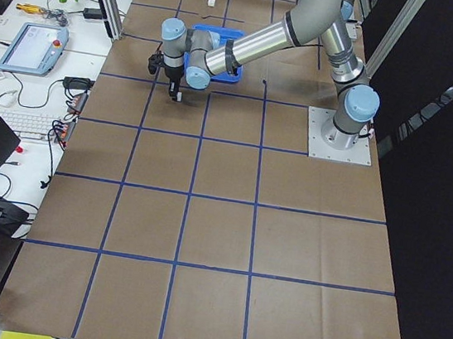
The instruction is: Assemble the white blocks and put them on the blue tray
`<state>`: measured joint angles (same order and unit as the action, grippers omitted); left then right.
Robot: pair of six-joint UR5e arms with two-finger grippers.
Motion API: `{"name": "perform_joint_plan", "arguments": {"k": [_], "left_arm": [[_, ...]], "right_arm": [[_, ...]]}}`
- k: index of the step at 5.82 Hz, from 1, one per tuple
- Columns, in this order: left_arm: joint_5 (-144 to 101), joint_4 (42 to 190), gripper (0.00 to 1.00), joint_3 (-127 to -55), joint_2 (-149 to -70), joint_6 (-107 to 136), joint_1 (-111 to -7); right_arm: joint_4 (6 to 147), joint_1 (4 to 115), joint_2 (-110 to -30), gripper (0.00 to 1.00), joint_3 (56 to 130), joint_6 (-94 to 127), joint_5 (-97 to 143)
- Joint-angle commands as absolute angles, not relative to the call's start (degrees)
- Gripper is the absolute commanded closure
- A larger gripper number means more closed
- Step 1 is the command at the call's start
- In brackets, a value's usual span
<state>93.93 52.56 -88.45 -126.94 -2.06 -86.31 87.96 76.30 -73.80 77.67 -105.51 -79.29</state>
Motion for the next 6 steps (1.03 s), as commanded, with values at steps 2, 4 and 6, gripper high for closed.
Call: {"name": "perform_joint_plan", "arguments": {"k": [2,4,6], "left_arm": [[93.9,55.0,0.93,-89.2,-121.9,-11.4,-88.7],[93.9,55.5,0.93,-91.5,-119.2,-22.9,-99.5],[93.5,55.5,0.92,-93.2,-118.7,-48.2,-106.1]], "right_arm": [[90.1,69.5,-70.5,0.0,83.4,-114.0,-69.1],[97.0,67.3,-68.1,0.0,88.5,-114.0,-63.7],[109.6,66.4,-63.0,0.0,93.4,-114.4,-62.8]]}}
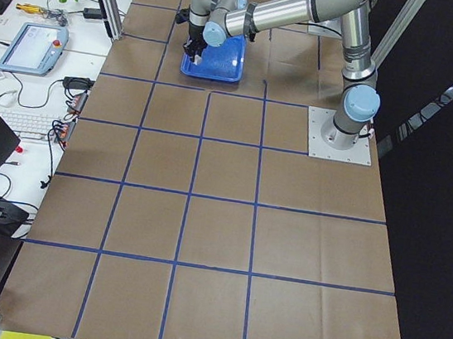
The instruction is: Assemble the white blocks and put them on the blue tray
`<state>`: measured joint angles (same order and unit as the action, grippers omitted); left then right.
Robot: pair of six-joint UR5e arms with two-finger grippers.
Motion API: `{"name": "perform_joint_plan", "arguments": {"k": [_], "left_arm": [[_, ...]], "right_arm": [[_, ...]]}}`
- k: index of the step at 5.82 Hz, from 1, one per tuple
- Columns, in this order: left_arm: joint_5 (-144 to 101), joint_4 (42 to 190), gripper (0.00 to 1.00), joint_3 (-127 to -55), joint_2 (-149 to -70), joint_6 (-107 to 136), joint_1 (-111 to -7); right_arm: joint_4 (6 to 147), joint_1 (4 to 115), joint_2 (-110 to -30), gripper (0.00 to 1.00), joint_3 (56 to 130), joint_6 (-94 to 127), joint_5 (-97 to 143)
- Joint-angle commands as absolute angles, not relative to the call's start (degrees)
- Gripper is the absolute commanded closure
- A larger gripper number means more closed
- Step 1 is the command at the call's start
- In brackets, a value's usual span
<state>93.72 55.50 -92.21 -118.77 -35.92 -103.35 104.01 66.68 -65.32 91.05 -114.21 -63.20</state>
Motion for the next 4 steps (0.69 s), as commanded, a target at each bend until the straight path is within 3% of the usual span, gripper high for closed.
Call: {"name": "perform_joint_plan", "arguments": {"k": [1,4], "left_arm": [[93.2,54.8,0.91,-94.4,-119.5,-63.1,-107.5],[90.9,54.8,0.91,-96.1,-119.3,-70.7,-110.8]], "right_arm": [[112.3,66.4,-60.7,0.0,94.3,-118.5,-61.2],[112.5,66.4,-58.0,0.0,96.1,-119.2,-59.5]]}}
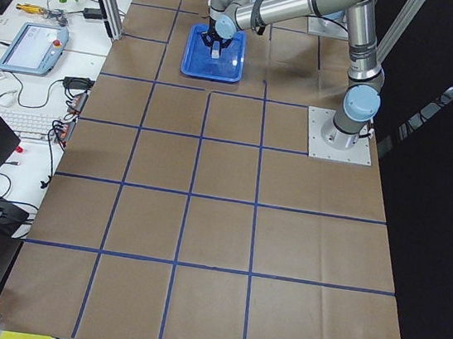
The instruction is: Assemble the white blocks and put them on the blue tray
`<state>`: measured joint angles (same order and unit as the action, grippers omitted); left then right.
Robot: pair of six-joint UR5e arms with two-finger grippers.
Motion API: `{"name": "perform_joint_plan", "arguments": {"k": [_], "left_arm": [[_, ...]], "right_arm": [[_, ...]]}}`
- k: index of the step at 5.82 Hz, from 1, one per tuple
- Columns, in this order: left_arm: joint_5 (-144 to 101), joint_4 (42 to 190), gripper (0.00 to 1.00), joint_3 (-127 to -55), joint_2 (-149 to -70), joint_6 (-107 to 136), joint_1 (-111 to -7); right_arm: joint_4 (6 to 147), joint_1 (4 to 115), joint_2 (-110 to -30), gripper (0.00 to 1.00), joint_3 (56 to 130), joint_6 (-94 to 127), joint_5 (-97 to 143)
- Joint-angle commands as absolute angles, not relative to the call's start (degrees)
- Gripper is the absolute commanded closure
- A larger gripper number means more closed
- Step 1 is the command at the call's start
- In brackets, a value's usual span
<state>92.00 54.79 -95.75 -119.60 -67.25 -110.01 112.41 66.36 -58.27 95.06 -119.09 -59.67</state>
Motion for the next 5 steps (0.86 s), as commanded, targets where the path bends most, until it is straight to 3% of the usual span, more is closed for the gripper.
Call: {"name": "perform_joint_plan", "arguments": {"k": [1,3,4,5], "left_arm": [[90.9,54.6,0.91,-97.1,-119.5,-71.1,-110.8],[90.8,52.7,0.91,-98.4,-120.3,-70.9,-110.8],[90.1,51.5,0.91,-98.9,-120.8,-70.9,-110.8],[90.1,51.6,0.01,-98.9,-120.8,-70.9,-110.7]], "right_arm": [[114.0,66.4,-58.0,0.0,97.3,-119.2,-59.6],[114.2,66.4,-57.4,0.02,97.6,-119.0,-59.6],[114.2,66.4,-56.8,0.13,97.6,-119.1,-59.7],[114.2,66.4,-56.8,0.29,97.4,-119.1,-59.6]]}}
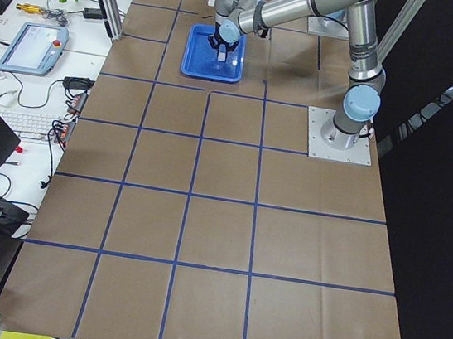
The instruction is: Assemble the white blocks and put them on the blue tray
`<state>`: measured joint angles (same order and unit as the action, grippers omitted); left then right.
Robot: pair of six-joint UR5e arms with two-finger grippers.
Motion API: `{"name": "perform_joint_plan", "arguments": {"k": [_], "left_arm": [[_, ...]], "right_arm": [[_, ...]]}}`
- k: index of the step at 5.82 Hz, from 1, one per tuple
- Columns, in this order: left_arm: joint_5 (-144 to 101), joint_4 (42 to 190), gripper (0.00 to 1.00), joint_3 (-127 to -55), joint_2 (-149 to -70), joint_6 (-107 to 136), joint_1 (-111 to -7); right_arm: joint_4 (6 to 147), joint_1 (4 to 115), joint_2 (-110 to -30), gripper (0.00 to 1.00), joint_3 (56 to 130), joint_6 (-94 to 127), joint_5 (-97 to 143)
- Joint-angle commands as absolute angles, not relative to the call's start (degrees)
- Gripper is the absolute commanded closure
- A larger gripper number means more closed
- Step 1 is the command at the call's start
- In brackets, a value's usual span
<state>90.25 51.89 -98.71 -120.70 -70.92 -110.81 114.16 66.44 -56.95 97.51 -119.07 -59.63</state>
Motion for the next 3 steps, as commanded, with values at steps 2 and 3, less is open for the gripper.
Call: {"name": "perform_joint_plan", "arguments": {"k": [2,3], "left_arm": [[90.4,52.4,0.01,-97.8,-118.9,-71.3,-110.7],[90.7,58.2,0.01,-96.9,-115.4,-70.8,-110.5]], "right_arm": [[114.2,66.4,-56.9,0.62,96.9,-119.2,-59.7],[114.2,66.4,-57.0,0.7,96.7,-119.1,-59.6]]}}
